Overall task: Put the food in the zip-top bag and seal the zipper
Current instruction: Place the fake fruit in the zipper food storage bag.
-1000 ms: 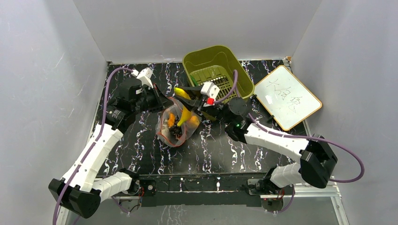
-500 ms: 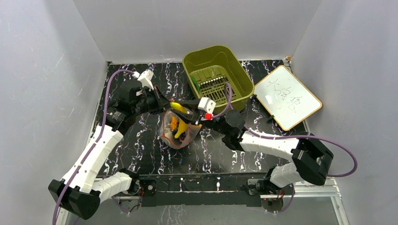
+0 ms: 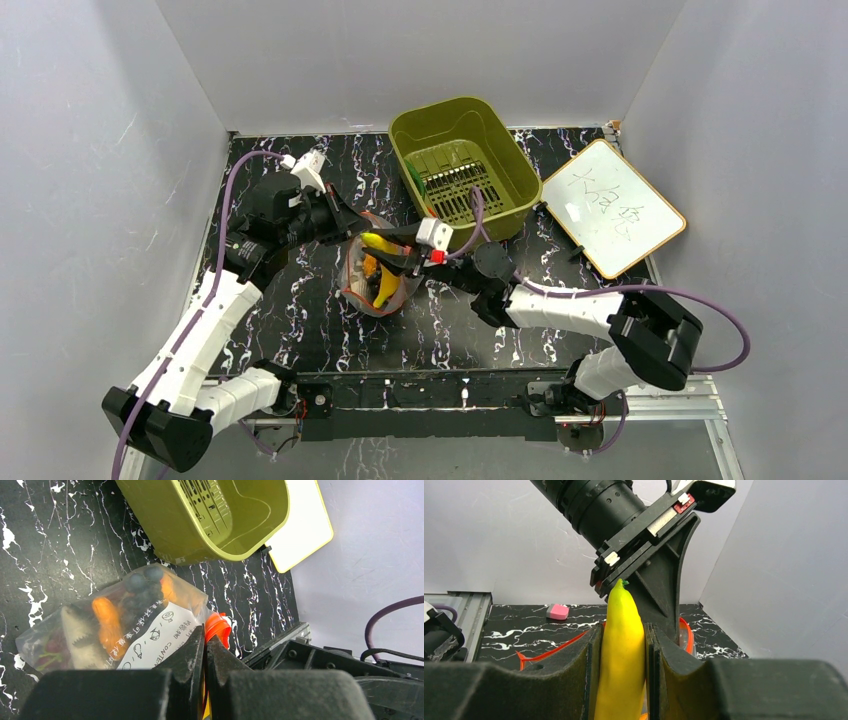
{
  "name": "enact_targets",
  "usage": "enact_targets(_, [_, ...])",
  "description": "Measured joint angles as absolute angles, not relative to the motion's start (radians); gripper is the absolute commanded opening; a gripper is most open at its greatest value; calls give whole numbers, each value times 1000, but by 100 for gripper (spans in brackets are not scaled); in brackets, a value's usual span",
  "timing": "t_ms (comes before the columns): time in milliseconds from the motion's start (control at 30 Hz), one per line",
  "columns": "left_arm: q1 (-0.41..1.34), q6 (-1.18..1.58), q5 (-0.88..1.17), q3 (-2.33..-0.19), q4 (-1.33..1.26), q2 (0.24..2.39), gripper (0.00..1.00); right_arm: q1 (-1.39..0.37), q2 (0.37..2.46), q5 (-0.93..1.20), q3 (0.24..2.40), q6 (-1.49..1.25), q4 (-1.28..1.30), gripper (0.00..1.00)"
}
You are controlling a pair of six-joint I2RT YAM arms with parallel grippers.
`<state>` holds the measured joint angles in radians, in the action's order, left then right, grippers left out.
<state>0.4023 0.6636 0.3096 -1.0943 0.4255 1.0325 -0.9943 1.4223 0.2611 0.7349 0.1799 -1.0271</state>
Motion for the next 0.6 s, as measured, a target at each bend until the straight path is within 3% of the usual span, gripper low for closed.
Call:
enact_targets(133, [402,666,312,-1093,420,1032,0,-1002,1446,256,735,162,-1030,26])
enact_targets(367, [402,666,315,-1076,418,1023,0,-1009,1461,208,735,123,-978,41])
enact_targets(600, [402,665,307,-1062,421,997,0,-1011,1448,151,735,122,-833,42])
